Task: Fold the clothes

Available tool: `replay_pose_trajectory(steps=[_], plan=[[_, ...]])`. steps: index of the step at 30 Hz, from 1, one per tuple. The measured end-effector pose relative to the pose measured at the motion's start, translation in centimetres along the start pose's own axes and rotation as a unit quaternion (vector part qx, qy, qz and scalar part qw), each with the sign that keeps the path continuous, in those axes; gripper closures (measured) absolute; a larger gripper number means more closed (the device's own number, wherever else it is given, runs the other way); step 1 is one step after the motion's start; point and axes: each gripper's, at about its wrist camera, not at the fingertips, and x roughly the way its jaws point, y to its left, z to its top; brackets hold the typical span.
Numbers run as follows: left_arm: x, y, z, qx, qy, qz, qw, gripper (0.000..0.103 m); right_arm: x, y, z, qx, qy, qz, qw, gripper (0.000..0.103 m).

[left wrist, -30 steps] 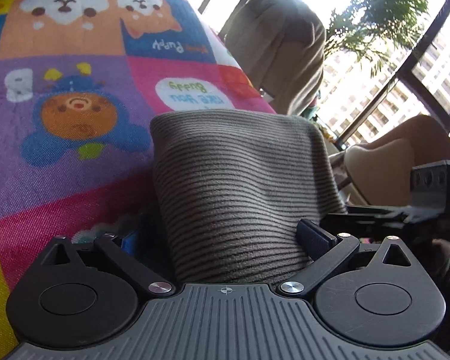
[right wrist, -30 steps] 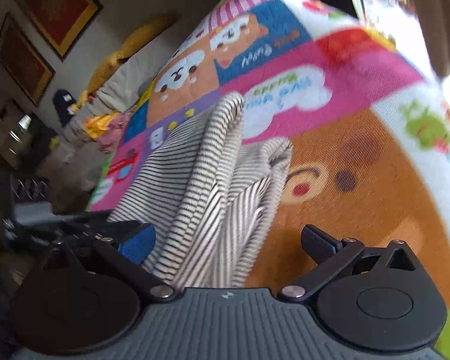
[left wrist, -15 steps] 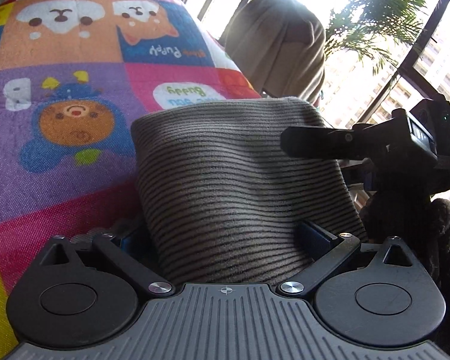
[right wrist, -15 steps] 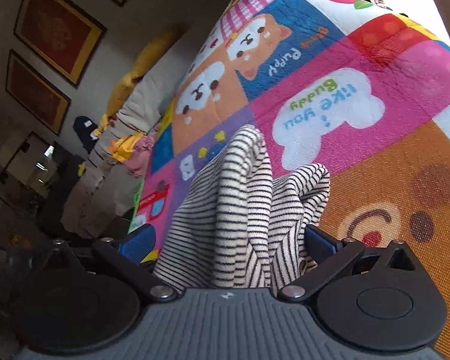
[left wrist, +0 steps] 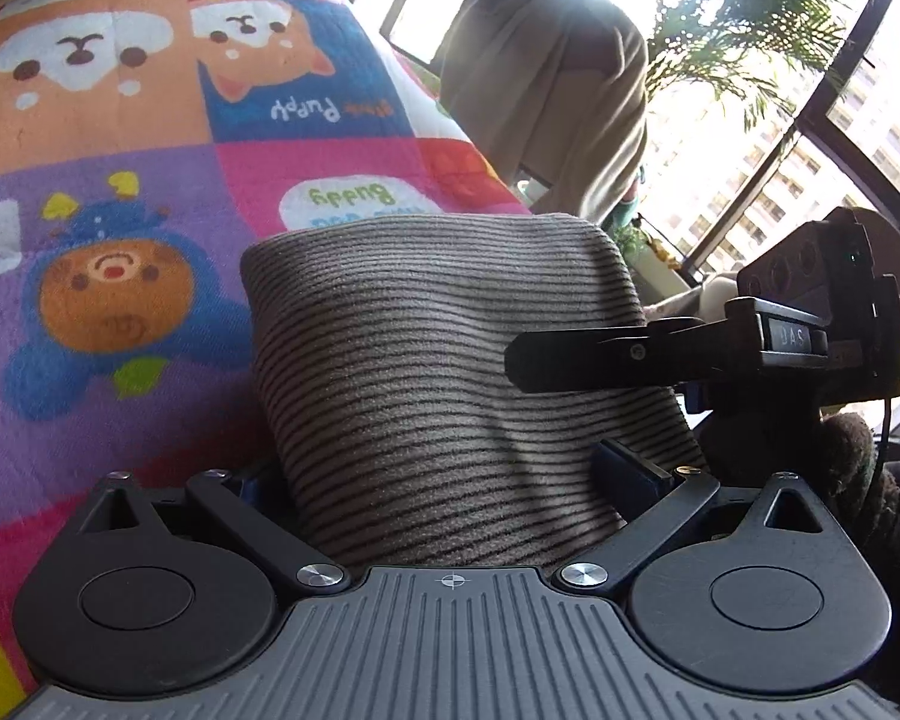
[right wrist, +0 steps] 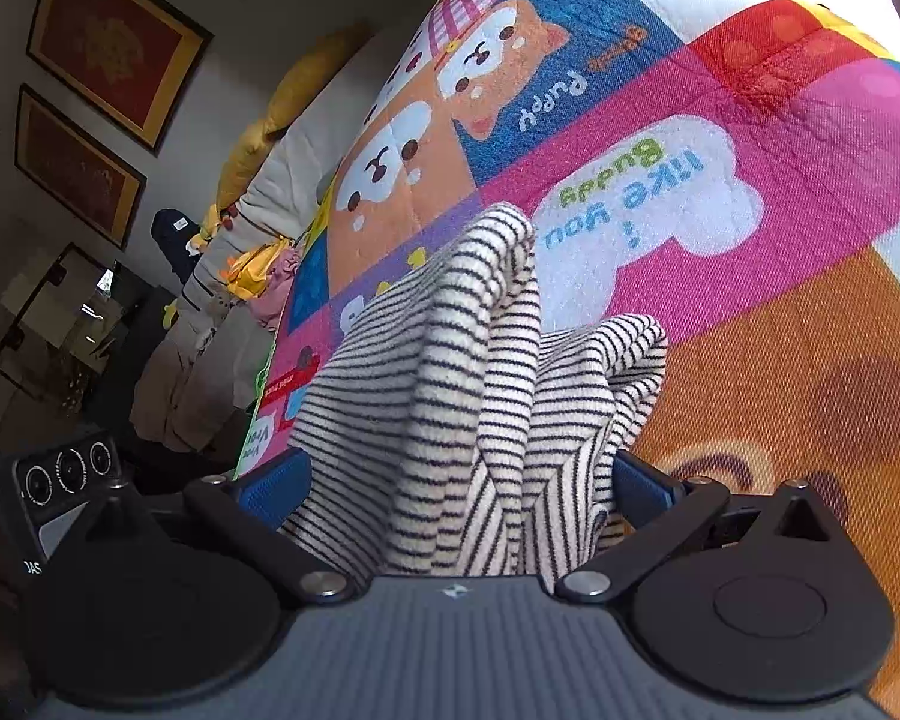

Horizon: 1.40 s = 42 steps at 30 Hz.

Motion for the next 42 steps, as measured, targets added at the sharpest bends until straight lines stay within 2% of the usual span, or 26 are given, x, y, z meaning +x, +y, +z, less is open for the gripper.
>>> replay_pose_trajectory(steps=[3, 6, 8, 11, 14, 16, 17, 22, 26, 28, 30, 32, 35, 37, 38, 40, 42], plan=[[1.5, 0.1, 2.5, 0.007, -0.002, 0.017, 0.9998, 0.001, 0.8, -0.2, 2.6, 0.001, -0.013, 0.002, 1.000, 0.000], [3.3, -0.5, 5.9, 0.042, -0.030, 0.050, 0.9974, 0.000, 1.4, -0.2, 6.8, -0.011, -0.066, 0.004, 0.998, 0.000], [4.5, -0.4, 7.4, 0.048, -0.031, 0.066, 0.9961, 0.001, 1.6, -0.5, 9.0, -0.013, -0.098, -0.023, 0.995, 0.000], [5.6, 0.0, 8.3, 0.047, -0.023, 0.083, 0.9952, 0.001, 1.1, -0.5, 9.9, -0.033, -0.127, -0.061, 0.990, 0.000], [5.7, 0.8, 7.7, 0.039, -0.021, 0.085, 0.9954, 0.000, 1.4, -0.2, 9.2, -0.077, -0.151, -0.163, 0.972, 0.000], [5.3, 1.2, 7.3, 0.029, -0.023, 0.082, 0.9960, 0.001, 2.6, -0.7, 8.9, -0.092, -0.140, -0.237, 0.957, 0.000], [5.0, 1.2, 7.1, 0.027, -0.024, 0.081, 0.9961, 0.001, 3.0, -1.2, 8.7, -0.091, -0.137, -0.251, 0.954, 0.000], [3.3, -0.3, 6.1, 0.070, -0.022, 0.099, 0.9924, 0.001, 1.8, -1.8, 7.3, -0.075, -0.141, -0.246, 0.956, 0.000], [0.9, -1.3, 4.5, 0.092, -0.027, 0.106, 0.9898, 0.001, -1.4, 0.4, 3.7, -0.131, -0.136, -0.203, 0.961, 0.000], [-0.5, -1.7, 3.5, 0.095, -0.027, 0.080, 0.9919, 0.001, -3.2, 1.9, 1.4, -0.187, -0.120, -0.173, 0.960, 0.000], [-1.4, -2.1, 2.4, 0.106, -0.014, 0.038, 0.9935, 0.001, -4.3, 3.9, -1.1, -0.261, -0.090, -0.155, 0.949, 0.000], [-1.1, -2.9, 1.2, 0.136, 0.008, 0.021, 0.9905, 0.001, -3.9, 5.4, -3.1, -0.334, -0.054, -0.173, 0.925, 0.000], [0.7, -3.9, 0.2, 0.181, 0.026, 0.076, 0.9802, 0.001, -1.0, 5.8, -4.7, -0.391, -0.012, -0.227, 0.892, 0.000], [2.1, -3.7, 0.2, 0.187, 0.034, 0.119, 0.9744, 0.001, 0.8, 5.3, -4.7, -0.390, -0.015, -0.265, 0.882, 0.000], [2.7, -3.3, 0.5, 0.183, 0.034, 0.139, 0.9726, 0.001, 1.7, 4.9, -4.3, -0.382, -0.024, -0.282, 0.880, 0.000], [3.2, -2.2, 1.4, 0.171, 0.025, 0.178, 0.9687, 0.000, 2.7, 4.1, -2.7, -0.343, -0.043, -0.299, 0.889, 0.000], [3.1, -1.2, 2.5, 0.150, 0.013, 0.181, 0.9719, 0.000, 3.3, 3.4, -1.2, -0.313, -0.052, -0.306, 0.898, 0.000]])
